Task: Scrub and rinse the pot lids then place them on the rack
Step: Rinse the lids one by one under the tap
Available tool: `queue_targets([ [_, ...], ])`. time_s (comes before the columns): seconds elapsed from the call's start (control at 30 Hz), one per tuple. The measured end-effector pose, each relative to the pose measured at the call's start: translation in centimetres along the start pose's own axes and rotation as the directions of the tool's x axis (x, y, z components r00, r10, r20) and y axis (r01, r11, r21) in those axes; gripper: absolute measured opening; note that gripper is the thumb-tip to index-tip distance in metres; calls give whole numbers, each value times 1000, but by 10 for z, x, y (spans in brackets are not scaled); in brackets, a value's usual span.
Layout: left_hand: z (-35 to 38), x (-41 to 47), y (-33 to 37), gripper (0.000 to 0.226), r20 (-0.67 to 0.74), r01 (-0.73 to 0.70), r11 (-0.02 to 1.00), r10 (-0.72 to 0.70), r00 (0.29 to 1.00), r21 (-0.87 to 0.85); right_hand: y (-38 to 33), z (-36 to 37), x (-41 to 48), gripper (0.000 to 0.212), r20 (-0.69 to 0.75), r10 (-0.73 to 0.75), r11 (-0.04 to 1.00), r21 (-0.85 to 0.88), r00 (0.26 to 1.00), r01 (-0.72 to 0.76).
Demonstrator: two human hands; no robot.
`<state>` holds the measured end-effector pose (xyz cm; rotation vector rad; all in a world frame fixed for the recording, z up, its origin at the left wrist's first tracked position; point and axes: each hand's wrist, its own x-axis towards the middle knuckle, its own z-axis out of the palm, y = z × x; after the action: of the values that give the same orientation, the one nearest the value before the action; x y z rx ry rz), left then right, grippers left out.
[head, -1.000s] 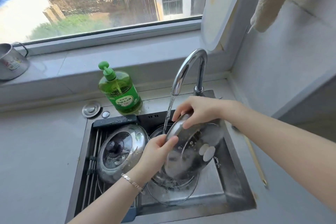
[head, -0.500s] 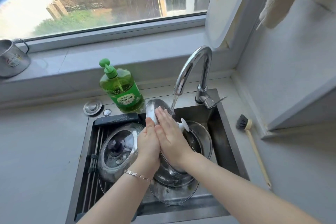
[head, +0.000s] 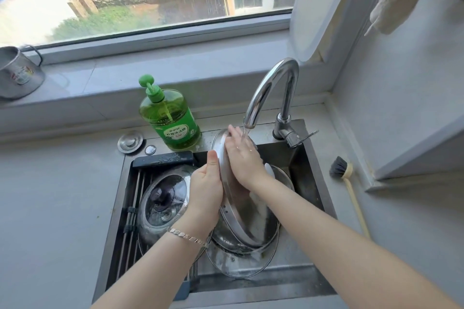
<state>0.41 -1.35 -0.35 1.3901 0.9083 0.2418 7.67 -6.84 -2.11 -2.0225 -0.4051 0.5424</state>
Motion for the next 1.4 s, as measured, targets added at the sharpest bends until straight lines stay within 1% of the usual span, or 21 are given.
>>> queue_targets([
  [0.07, 1, 0, -3, 54, -11, -9, 1000, 9, 1000, 15, -2, 3, 0, 45, -23, 23, 999, -40, 999, -24],
  [0.13, -1, 0, -1, 55, 4, -26, 1000, 26, 1000, -3, -6, 12, -13, 47, -5, -125, 982, -147, 992, 123],
  [0.17, -1, 0, -1, 54, 17, -45, 999, 45, 999, -5, -8, 12, -18, 46, 3, -182, 972, -150, 983, 180],
  [0.23, -3, -2, 2, 56, 61, -114, 993, 114, 992, 7, -12, 6, -13, 41, -19, -174, 980, -106, 985, 171],
  [0.3, -5, -6, 3, 63, 118, -211, 976, 203, 972, 60, -16, -6, 3, 40, -61, -1, 999, -43, 998, -2],
  [0.4, -8, -17, 7, 52, 192, -349, 925, 319, 928, 152, -10, -24, 33, 32, 26, 310, 945, 98, 950, -311],
  [0.5, -14, -21, 7, 48, 237, -438, 882, 394, 888, 173, 15, -35, 51, 40, 154, 510, 747, 408, 846, -525],
  [0.53, -17, -19, 6, 52, 227, -442, 884, 405, 886, 152, 27, -36, 51, 40, 170, 541, 693, 466, 824, -551],
  [0.57, -18, -18, 7, 60, 206, -429, 897, 402, 892, 109, 38, -36, 49, 41, 186, 554, 658, 499, 811, -564],
  [0.63, -20, -11, 9, 73, 116, -295, 955, 294, 949, -6, 60, -32, 45, 50, 180, 588, 658, 460, 788, -596],
  [0.7, -24, 0, 5, 63, 3, -121, 985, 123, 992, -125, 73, -22, 32, 52, 92, 608, 704, 397, 789, -589],
  [0.77, -25, 8, -1, 51, -86, 9, 983, -25, 996, -182, 84, -7, 19, 44, 41, 555, 779, 325, 831, -537],
  [0.87, -23, 11, -5, 46, -281, 102, 976, -155, 947, -194, 91, 23, 0, 43, 76, 481, 856, 174, 873, -487],
  [0.97, -17, 10, 1, 47, -398, 104, 968, -192, 897, -230, 59, 36, -25, 43, 96, 251, 964, 67, 963, -257],
  [1.07, -18, 13, 4, 44, -457, 138, 959, -241, 856, -248, 34, 40, -46, 53, 81, -13, 996, -84, 997, 19],
  [1.13, -21, 19, 8, 39, -467, 181, 926, -327, 821, -331, 23, 37, -60, 54, 73, -223, 953, -194, 972, 233],
  [1.2, -25, 25, 12, 36, -474, 206, 896, -390, 790, -394, 23, 33, -72, 52, 93, -459, 851, -240, 884, 467],
  [1.23, -27, 25, 16, 34, -475, 212, 886, -407, 780, -412, 30, 30, -73, 50, 81, -535, 807, -244, 841, 538],
  [1.27, -29, 24, 18, 32, -474, 205, 881, -411, 778, -427, 39, 25, -72, 50, 74, -555, 796, -241, 828, 555],
  [1.3, -31, 22, 22, 29, -474, 194, 875, -412, 778, -443, 46, 18, -70, 53, 62, -524, 820, -232, 850, 523],
  [1.4, -32, 20, 24, 27, -488, 156, 871, -400, 776, -467, 55, 3, -64, 75, 52, -316, 932, -171, 947, 320],
])
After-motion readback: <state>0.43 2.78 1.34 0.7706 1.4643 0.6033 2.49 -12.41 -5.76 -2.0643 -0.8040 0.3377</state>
